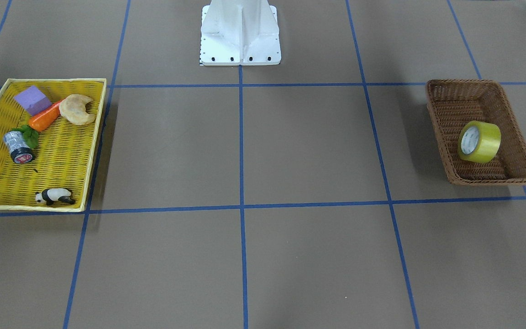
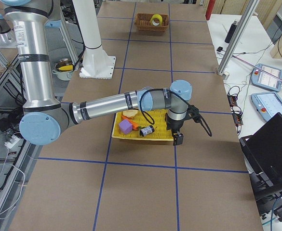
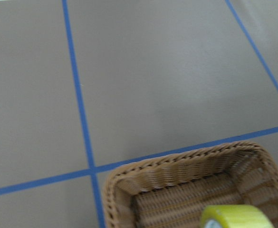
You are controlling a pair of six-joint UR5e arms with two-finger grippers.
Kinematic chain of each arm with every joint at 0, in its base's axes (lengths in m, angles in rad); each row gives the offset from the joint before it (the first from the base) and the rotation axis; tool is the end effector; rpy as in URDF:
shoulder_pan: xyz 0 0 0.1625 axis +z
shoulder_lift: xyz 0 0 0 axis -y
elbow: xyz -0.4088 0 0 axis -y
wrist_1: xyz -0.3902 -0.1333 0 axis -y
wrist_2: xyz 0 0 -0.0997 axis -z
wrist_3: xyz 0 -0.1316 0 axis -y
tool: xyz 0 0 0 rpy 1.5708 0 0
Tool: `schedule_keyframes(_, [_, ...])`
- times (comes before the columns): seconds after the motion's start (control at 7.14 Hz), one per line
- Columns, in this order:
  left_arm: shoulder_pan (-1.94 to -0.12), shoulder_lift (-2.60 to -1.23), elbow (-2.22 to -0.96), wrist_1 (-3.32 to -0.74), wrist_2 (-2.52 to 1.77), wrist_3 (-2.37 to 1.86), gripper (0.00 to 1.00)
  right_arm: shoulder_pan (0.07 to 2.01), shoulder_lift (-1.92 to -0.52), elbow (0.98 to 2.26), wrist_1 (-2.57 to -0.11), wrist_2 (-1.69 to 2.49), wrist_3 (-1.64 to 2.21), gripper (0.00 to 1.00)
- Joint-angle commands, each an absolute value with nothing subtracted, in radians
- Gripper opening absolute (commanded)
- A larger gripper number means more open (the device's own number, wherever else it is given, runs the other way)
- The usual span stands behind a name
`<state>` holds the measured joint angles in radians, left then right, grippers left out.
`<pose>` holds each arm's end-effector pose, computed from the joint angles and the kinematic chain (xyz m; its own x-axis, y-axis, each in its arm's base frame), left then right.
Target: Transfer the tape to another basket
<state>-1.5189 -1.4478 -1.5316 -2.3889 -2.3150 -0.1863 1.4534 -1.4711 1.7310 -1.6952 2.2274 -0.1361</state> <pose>-0.0196 -0.4746 0.6471 0.7085 0.2963 -0.6405 0.0917 0.8612 0.4999 -0.0096 -0.5332 0.5588 0.7540 -0.3066 0.5809 0.2204 0.9512 0.2159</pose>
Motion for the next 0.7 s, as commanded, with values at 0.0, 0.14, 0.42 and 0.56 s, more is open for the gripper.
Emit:
schedule_keyframes(0.0, [-1.574, -1.492, -1.561, -2.097, -2.264, 0.082, 0.99, 1.456, -1.473, 1.726, -1.695, 2.227, -0.137, 1.0])
schedule_keyframes(0.14, [-1.591, -1.512, -1.595, -1.928, -2.263, 0.183, 0.99, 1.457, -1.474, 1.726, -1.695, 2.227, -0.137, 1.0])
schedule_keyframes(0.42, [-1.608, -1.557, -1.623, -1.639, -2.208, 0.209, 0.99, 1.459, -1.473, 1.723, -1.697, 2.23, -0.135, 1.0])
schedule_keyframes(0.56, [-1.606, -1.563, -1.6, -1.571, -2.189, 0.196, 0.99, 1.462, -1.473, 1.723, -1.697, 2.232, -0.133, 1.0])
